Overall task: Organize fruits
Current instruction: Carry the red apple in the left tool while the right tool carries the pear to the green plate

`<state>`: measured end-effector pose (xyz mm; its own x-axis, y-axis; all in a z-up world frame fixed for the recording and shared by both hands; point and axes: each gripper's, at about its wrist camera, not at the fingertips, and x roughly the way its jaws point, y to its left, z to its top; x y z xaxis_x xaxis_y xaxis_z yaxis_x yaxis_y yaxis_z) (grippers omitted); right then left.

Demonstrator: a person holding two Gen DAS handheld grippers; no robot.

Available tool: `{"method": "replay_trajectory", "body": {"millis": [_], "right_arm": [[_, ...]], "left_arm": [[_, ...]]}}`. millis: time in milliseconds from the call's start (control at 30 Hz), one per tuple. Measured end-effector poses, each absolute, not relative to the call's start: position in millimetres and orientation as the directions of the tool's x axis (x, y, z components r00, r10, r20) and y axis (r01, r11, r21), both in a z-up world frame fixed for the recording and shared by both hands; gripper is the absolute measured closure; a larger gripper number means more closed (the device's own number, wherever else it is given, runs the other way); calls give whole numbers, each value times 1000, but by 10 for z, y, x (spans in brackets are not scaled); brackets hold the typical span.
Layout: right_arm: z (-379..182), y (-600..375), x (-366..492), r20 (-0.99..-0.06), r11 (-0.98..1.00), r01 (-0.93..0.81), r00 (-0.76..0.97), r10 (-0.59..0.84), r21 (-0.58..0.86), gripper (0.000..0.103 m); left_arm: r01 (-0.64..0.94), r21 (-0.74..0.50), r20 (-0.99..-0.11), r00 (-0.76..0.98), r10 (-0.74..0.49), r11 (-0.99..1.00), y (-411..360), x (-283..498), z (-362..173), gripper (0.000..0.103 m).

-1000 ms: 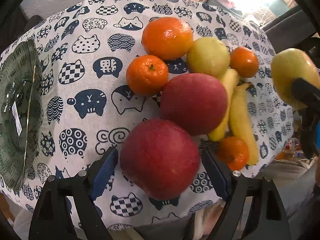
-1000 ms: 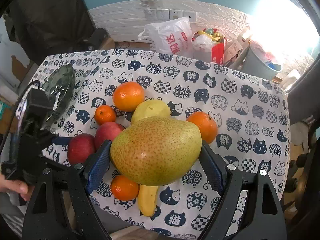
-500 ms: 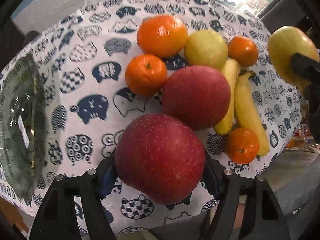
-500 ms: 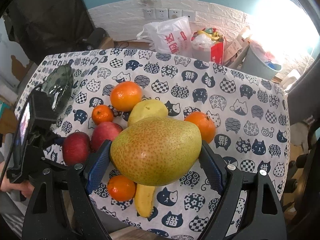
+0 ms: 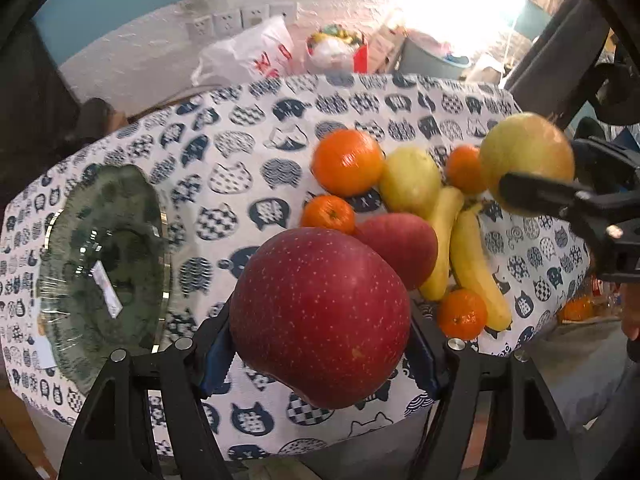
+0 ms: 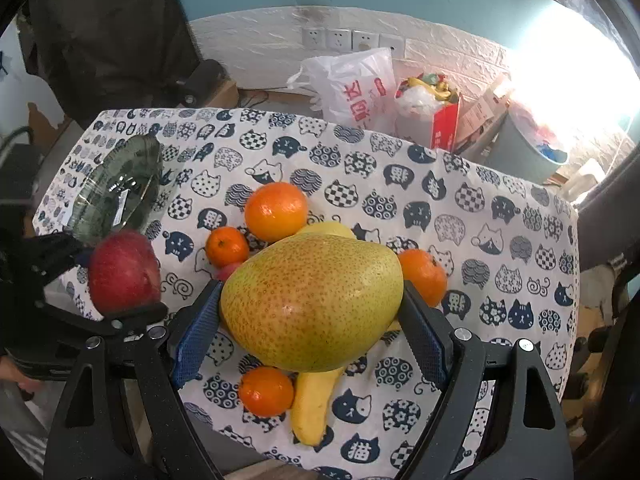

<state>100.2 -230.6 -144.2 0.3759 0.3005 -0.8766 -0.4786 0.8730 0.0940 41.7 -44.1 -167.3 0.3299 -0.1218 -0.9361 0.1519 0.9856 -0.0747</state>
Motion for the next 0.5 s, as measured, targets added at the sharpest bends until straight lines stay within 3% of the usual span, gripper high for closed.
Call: {"method": "replay_trajectory", "body": {"millis": [500], "right_arm": [[-1329, -1816, 1048, -869, 841, -530, 362, 338, 107, 18]], "left_arm": [[93, -50, -889, 449, -86, 994, -13, 296, -1284, 28]]}}
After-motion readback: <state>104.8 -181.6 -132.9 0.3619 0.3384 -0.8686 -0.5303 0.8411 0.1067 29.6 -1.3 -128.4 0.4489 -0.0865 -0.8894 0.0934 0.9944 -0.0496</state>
